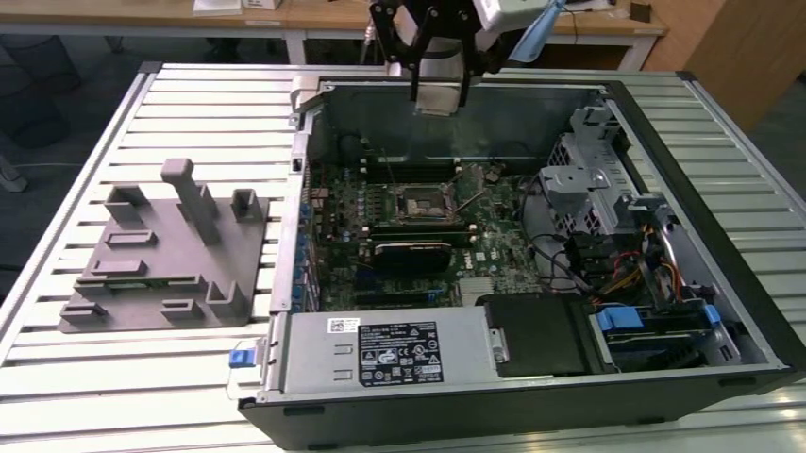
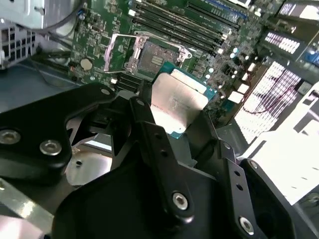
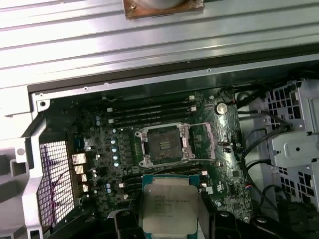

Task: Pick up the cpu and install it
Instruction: 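Place the cpu into insertion slot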

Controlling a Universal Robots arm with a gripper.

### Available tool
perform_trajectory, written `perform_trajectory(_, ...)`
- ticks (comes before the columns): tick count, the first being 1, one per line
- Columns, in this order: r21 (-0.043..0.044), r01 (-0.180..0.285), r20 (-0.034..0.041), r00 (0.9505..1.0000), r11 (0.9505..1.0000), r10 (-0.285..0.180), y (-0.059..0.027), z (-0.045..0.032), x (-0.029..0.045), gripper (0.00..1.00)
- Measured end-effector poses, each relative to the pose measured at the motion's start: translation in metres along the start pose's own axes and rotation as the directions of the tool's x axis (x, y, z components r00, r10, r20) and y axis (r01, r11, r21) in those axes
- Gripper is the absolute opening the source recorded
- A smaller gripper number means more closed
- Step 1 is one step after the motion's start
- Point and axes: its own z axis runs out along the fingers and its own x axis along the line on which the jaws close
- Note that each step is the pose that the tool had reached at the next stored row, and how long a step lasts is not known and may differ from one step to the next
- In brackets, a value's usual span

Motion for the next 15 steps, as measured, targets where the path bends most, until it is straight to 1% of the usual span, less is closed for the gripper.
perform_trajectory(3,-0.0002,-0.044,0.0023,0.9990,0.9990,0.044,0.0002,0.0006,0.0001,0.53)
perform_trajectory(7,0.0000,-0.094,0.0049,0.9955,0.9955,0.094,0.0004,0.0011,0.0001,0.53)
perform_trajectory(10,-0.0002,-0.136,0.0072,0.9906,0.9907,0.136,0.0005,0.0015,0.0001,0.53)
perform_trajectory(15,-0.0006,-0.202,0.0106,0.9793,0.9793,0.202,0.0005,0.0021,0.0001,0.53)
